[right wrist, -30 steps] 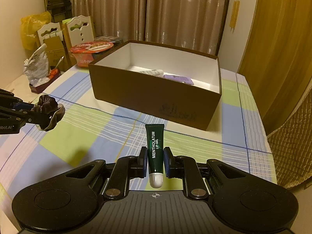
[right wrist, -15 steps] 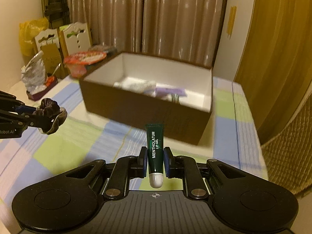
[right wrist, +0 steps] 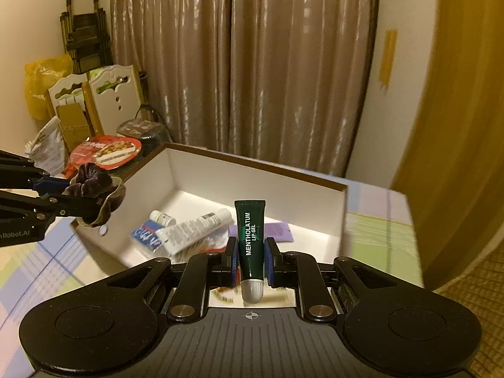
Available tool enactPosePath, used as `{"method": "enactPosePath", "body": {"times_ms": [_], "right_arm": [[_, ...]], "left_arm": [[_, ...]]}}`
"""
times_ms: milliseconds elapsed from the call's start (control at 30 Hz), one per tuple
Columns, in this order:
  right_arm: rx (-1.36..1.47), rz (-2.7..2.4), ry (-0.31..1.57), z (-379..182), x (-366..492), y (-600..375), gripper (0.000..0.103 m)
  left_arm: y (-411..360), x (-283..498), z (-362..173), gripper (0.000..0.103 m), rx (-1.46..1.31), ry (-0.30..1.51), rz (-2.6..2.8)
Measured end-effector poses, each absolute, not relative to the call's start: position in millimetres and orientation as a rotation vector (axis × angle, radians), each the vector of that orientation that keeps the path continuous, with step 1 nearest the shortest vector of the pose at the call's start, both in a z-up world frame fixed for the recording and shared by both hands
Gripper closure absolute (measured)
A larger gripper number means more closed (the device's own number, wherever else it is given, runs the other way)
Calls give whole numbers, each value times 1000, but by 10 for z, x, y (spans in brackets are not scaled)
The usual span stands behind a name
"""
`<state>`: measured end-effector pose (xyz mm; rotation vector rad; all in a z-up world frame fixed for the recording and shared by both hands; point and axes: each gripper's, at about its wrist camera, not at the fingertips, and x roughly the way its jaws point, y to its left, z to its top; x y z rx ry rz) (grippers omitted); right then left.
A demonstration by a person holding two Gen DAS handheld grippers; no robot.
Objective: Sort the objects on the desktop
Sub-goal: 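Carry the lip gel with the right tool while the left tool carries the scrunchie to the box, then open the left tool over the box while the right tool releases the lip gel inside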
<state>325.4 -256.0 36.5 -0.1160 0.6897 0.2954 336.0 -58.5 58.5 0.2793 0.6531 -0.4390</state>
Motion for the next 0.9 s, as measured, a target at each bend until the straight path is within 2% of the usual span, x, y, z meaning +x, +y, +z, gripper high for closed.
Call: {"method": "enactPosePath", "body": {"times_ms": [300, 333, 400, 433, 467, 900], "right_arm": [[-107, 373, 806, -38, 4138, -2427, 87], [-107, 380, 818, -88, 4189, -2416, 87], [-105, 391, 842, -182, 4302, -2399, 87], [-103, 391, 854, -219, 4351, -2396, 87], [-98, 392, 865, -250, 4394, -2398, 87], [-109, 394, 880, -260, 4490, -2437, 86]], "left_arm": [[-765, 4141, 154, 83, 319, 720, -433], [-776, 4202, 109, 77, 322, 718, -428], [-781, 4281, 44, 49, 323, 705, -419], [-770, 4292, 27, 26, 319, 694, -417], [-758, 4304, 9, 23, 315, 683, -415], [-664, 4308, -64, 23, 310, 719, -406]]}}
